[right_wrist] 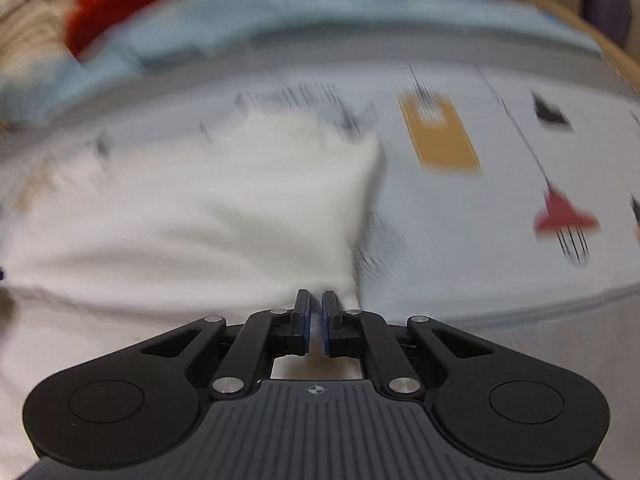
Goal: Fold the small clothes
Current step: 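Grasp the shirt side with the right gripper and fold it over the body, then grasp the shirt hem with the left gripper while the right gripper grasps the hem too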
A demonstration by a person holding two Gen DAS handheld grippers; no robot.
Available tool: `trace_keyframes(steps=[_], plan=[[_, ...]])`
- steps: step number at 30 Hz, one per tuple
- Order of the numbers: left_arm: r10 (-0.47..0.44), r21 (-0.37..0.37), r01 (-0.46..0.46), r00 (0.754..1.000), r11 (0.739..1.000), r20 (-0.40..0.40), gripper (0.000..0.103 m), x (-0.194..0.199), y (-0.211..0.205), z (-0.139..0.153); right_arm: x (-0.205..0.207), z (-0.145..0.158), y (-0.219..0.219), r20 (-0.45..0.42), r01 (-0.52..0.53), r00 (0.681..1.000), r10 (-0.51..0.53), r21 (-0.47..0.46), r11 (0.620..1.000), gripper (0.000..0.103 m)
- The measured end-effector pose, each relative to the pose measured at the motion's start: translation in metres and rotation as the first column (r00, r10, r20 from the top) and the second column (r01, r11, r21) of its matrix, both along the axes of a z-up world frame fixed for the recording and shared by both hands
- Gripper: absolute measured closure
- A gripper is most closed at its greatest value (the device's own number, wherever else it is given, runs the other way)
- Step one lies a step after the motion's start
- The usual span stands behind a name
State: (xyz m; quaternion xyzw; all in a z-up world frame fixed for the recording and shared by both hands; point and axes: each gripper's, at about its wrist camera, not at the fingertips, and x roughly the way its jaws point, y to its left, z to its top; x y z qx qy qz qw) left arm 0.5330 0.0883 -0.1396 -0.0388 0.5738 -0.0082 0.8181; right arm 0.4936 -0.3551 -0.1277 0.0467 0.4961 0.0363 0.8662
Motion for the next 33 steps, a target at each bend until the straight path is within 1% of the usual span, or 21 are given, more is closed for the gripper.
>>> trace_keyframes(steps=[1,2,3,4,7,9,11,12,13,14,16,19,21,22,23,25,26,27,29,30,33], plan=[[0.009,0.005,-0.009,1.000,1.000,0.012,0.066,-0.002,0.000,0.009,-0.001,0.005,0.000,0.007,0.005,1.000,-0.005,0.005,1.000,0.099],[0.012,-0.002,-0.012,0.998,1.000,0.058,0.064,-0.005,0.001,0.023,-0.002,0.012,0.001,0.002,0.014,1.000,-0.014,-0.006,1.000,0.097],[0.012,-0.017,-0.010,0.991,1.000,0.136,0.061,-0.012,0.001,0.041,-0.005,0.025,0.002,0.025,0.030,0.999,-0.029,-0.029,0.999,0.094],[0.013,-0.024,-0.008,0.982,1.000,0.186,0.057,-0.018,0.001,0.056,-0.010,0.039,0.002,0.074,0.043,0.996,-0.042,-0.022,0.999,0.094],[0.021,-0.031,-0.013,0.962,0.999,0.274,0.056,-0.039,0.002,0.095,-0.030,0.078,-0.003,0.162,0.077,0.983,-0.087,0.067,0.995,0.094],[0.023,-0.043,-0.009,0.944,0.999,0.329,0.051,-0.065,0.003,0.120,-0.051,0.102,-0.002,0.233,0.089,0.967,-0.102,0.062,0.994,0.094],[0.013,-0.034,0.000,0.923,0.999,0.385,0.039,-0.100,0.000,0.145,-0.081,0.126,0.000,0.313,0.083,0.945,-0.097,0.059,0.995,0.094],[0.002,-0.021,0.007,0.912,1.000,0.410,0.036,-0.119,-0.004,0.157,-0.098,0.139,0.000,0.348,0.077,0.933,-0.093,0.059,0.995,0.094],[-0.015,-0.006,0.020,0.900,1.000,0.435,0.029,-0.139,-0.006,0.167,-0.115,0.149,0.000,0.374,0.072,0.923,-0.088,0.056,0.996,0.091],[-0.031,0.008,0.031,0.889,0.999,0.457,0.025,-0.161,-0.010,0.175,-0.134,0.159,-0.002,0.395,0.073,0.914,-0.089,0.054,0.996,0.088],[-0.060,0.025,0.054,0.872,0.998,0.486,0.025,-0.204,-0.012,0.180,-0.168,0.173,-0.012,0.424,0.084,0.900,-0.104,0.066,0.994,0.070],[-0.086,0.038,0.077,0.864,0.996,0.496,0.024,-0.260,-0.012,0.166,-0.217,0.176,-0.022,0.430,0.113,0.892,-0.139,0.085,0.990,0.064],[-0.110,0.038,0.104,0.882,0.994,0.459,0.025,-0.284,-0.009,0.143,-0.248,0.166,-0.022,0.396,0.125,0.907,-0.145,0.076,0.989,0.064],[-0.120,0.047,0.110,0.898,0.993,0.424,0.033,-0.295,-0.009,0.131,-0.262,0.158,-0.022,0.368,0.133,0.918,-0.151,0.073,0.988,0.064],[-0.112,0.054,0.099,0.917,0.994,0.383,0.045,-0.300,-0.009,0.122,-0.274,0.150,-0.022,0.333,0.136,0.931,-0.152,0.072,0.988,0.064],[-0.091,-0.001,0.097,0.938,0.995,0.335,0.057,-0.306,-0.005,0.111,-0.291,0.138,-0.018,0.293,0.118,0.947,-0.128,0.051,0.992,0.064],[-0.089,-0.030,0.104,0.948,0.994,0.306,0.069,-0.307,-0.003,0.105,-0.301,0.132,-0.018,0.298,0.117,0.946,-0.125,0.047,0.992,0.064],[-0.085,-0.041,0.100,0.955,0.994,0.284,0.073,-0.309,-0.001,0.101,-0.307,0.125,-0.018,0.286,0.119,0.950,-0.127,0.046,0.992,0.064],[-0.066,-0.042,0.080,0.962,0.996,0.264,0.074,-0.313,0.005,0.092,-0.310,0.110,-0.021,0.208,0.141,0.967,-0.149,0.053,0.989,0.067],[-0.043,-0.057,0.058,0.969,0.997,0.243,0.074,-0.314,0.009,0.086,-0.309,0.106,-0.021,0.194,0.147,0.968,-0.159,0.071,0.987,0.068],[0.038,-0.130,-0.017,0.986,0.991,0.161,0.074,-0.309,0.019,0.067,-0.307,0.093,-0.020,0.137,0.165,0.975,-0.175,0.083,0.983,0.068]])
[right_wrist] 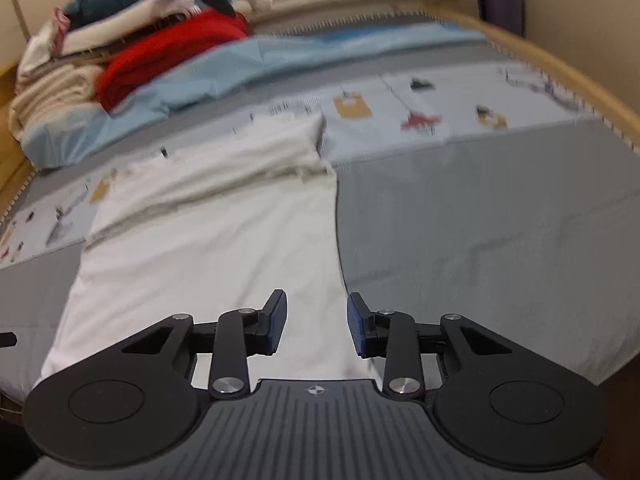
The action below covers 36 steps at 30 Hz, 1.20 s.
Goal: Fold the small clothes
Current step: 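Grasp the shirt hem with the left gripper while the right gripper grasps the hem too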
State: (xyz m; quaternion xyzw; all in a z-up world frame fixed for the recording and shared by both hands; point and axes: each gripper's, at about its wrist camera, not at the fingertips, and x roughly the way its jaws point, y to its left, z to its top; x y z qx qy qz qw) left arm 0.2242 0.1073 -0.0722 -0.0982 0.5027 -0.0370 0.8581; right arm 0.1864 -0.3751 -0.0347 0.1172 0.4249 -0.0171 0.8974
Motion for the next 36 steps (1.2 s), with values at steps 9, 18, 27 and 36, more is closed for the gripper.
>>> trace_keyframes(steps=[9,18,27,36], plan=[[0.045,0.003,-0.045,0.989,0.999,-0.140,0.073,0.010,0.013,-0.033,0.010,-0.050,0.002,-0.211,0.022,0.977,-0.030,-0.041,0.999,0.068],[0.027,0.012,-0.024,0.970,1.000,-0.243,0.076,0.014,0.012,-0.061,0.018,-0.081,-0.006,-0.344,0.036,0.938,-0.042,-0.024,0.999,0.068],[-0.002,0.023,0.008,0.971,1.000,-0.240,0.091,0.015,0.005,-0.062,0.015,-0.082,-0.010,-0.337,0.019,0.941,-0.025,-0.021,1.000,0.095],[-0.005,0.026,0.011,0.971,1.000,-0.241,0.090,0.014,0.004,-0.060,0.016,-0.083,-0.008,-0.344,0.016,0.939,-0.027,-0.034,0.999,0.092]])
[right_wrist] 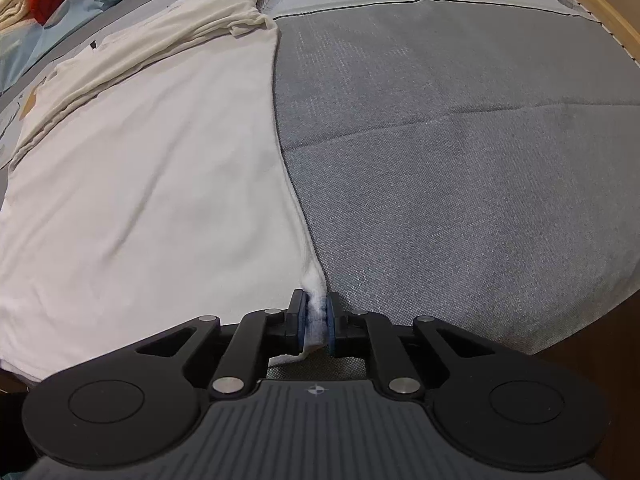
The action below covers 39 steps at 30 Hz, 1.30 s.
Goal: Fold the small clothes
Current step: 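Grasp the shirt hem with the left gripper while the right gripper grasps the hem too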
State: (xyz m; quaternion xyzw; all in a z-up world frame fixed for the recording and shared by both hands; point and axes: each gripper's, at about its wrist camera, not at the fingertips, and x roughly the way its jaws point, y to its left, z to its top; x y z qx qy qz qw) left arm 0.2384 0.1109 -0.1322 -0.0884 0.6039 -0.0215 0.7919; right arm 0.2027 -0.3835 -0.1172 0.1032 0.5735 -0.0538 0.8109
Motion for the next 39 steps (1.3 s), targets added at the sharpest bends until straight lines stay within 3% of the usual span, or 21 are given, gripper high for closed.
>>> trace_keyframes(steps=[4,9,15,28,39], plan=[[-0.001,-0.003,0.001,1.000,1.000,0.005,0.096,0.000,-0.001,0.000,0.000,0.000,0.002,0.002,-0.012,1.000,0.012,-0.011,1.000,0.094],[0.042,-0.033,-0.040,0.998,0.999,0.048,0.097,-0.005,0.007,0.011,-0.003,0.009,-0.003,0.045,0.010,0.999,-0.010,0.008,1.000,0.097],[0.021,-0.039,-0.021,1.000,0.999,-0.022,0.095,-0.005,0.007,0.000,-0.002,0.003,-0.003,0.008,0.005,1.000,-0.005,-0.002,1.000,0.096],[0.019,-0.019,-0.019,1.000,1.000,-0.021,0.093,-0.004,0.002,0.002,0.003,0.000,-0.002,-0.009,-0.009,1.000,0.009,-0.027,1.000,0.091],[0.000,-0.001,0.000,1.000,1.000,-0.020,0.093,-0.005,-0.005,0.001,0.004,0.001,-0.005,-0.005,-0.016,1.000,0.016,-0.023,1.000,0.093]])
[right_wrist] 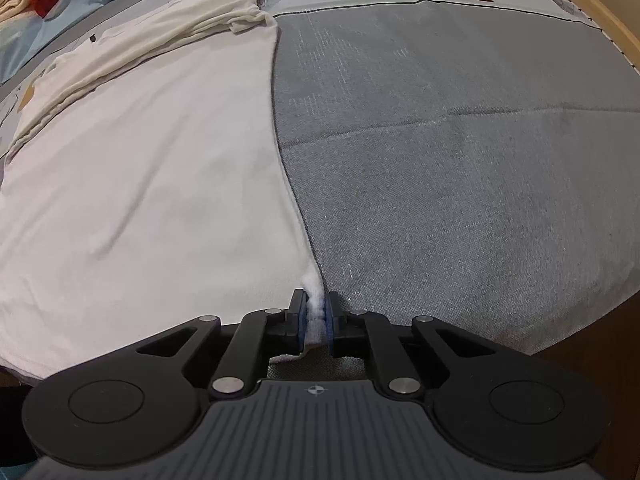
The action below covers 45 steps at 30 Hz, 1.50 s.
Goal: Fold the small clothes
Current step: 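Grasp the shirt hem with the left gripper while the right gripper grasps the hem too, then lift the hem with both grippers and fold it over toward the collar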
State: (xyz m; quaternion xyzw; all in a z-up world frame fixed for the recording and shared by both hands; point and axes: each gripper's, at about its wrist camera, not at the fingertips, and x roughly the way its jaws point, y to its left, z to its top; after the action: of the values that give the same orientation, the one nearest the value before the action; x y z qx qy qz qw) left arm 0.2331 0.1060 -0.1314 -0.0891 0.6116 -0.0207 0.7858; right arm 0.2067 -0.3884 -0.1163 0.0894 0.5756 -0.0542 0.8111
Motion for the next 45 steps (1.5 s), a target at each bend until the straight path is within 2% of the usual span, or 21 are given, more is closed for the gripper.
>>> trace_keyframes(steps=[11,14,18,22,27,32,36,39,41,45], plan=[[-0.007,-0.001,0.007,1.000,1.000,0.007,0.095,0.000,0.001,0.000,-0.001,0.003,0.009,0.018,-0.016,1.000,0.017,-0.034,0.999,0.096],[-0.012,0.005,0.012,0.999,1.000,0.037,0.097,-0.003,0.000,0.007,-0.006,0.012,0.010,0.066,-0.017,0.998,0.019,-0.036,0.999,0.097],[-0.022,0.001,0.022,0.990,1.000,0.138,0.097,-0.013,-0.002,0.032,-0.011,0.037,0.007,0.177,-0.009,0.984,0.008,0.003,1.000,0.097],[-0.059,0.004,0.060,0.966,0.998,0.253,0.097,-0.024,-0.003,0.069,-0.021,0.075,0.005,0.322,-0.024,0.947,0.002,0.064,0.998,0.097],[-0.067,-0.045,0.090,0.927,0.995,0.368,0.098,-0.051,0.002,0.123,-0.043,0.128,0.002,0.461,-0.058,0.887,-0.011,0.133,0.989,0.098],[-0.039,-0.085,0.087,0.887,0.993,0.461,0.098,-0.101,0.020,0.174,-0.088,0.175,-0.007,0.567,-0.091,0.823,-0.039,0.199,0.976,0.098],[0.002,-0.090,0.049,0.869,0.995,0.494,0.098,-0.127,0.036,0.199,-0.128,0.197,-0.015,0.602,-0.133,0.797,-0.057,0.267,0.954,0.098],[-0.013,-0.075,0.056,0.874,0.996,0.485,0.098,-0.118,0.039,0.198,-0.134,0.194,-0.023,0.575,-0.103,0.812,-0.097,0.306,0.946,0.098],[-0.021,-0.055,0.053,0.885,0.997,0.466,0.098,-0.100,0.038,0.191,-0.129,0.189,-0.023,0.567,-0.085,0.817,-0.107,0.301,0.950,0.098],[-0.057,0.002,0.063,0.888,0.998,0.457,0.098,-0.055,0.034,0.176,-0.103,0.182,-0.015,0.555,-0.074,0.826,-0.095,0.274,0.959,0.098]])
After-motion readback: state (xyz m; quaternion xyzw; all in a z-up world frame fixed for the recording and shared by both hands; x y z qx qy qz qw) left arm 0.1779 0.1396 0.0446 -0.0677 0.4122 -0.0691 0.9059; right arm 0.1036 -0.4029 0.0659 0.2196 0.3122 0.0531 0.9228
